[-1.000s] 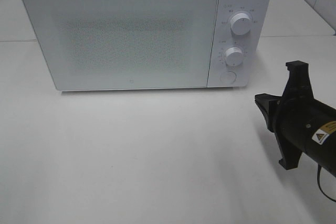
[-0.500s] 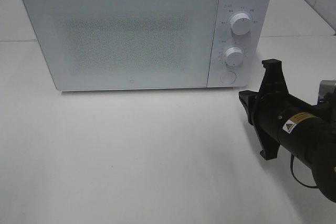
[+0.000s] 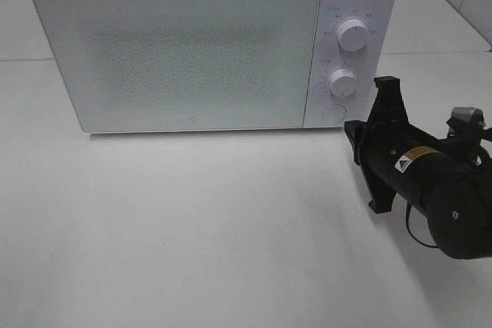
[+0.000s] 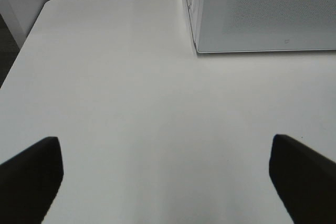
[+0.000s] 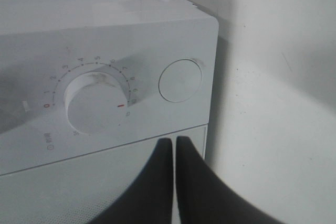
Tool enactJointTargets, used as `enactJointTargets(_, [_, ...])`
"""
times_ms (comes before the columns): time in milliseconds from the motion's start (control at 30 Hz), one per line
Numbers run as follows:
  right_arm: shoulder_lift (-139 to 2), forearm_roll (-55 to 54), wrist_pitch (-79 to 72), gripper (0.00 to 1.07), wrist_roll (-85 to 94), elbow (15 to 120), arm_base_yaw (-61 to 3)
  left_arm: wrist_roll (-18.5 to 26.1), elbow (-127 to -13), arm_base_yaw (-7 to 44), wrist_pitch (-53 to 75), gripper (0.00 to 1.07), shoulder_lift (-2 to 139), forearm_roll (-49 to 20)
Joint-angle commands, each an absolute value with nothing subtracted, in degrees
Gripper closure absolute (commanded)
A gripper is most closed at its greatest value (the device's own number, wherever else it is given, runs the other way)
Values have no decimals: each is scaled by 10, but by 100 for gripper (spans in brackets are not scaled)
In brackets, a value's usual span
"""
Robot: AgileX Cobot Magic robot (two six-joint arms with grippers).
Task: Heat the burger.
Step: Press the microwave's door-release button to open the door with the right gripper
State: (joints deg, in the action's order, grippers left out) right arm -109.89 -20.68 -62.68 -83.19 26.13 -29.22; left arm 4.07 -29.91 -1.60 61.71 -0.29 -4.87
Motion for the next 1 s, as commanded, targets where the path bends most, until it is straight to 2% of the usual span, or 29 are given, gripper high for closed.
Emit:
enactJointTargets(33, [-1109,-191,-619,107,-828,280,-277,37,-297,-17,614,7,-5,-49])
enactJointTargets(1000, [-1193,-210,-560,107,-826,409,-260,38,-297,-17,614,7,-5,-49])
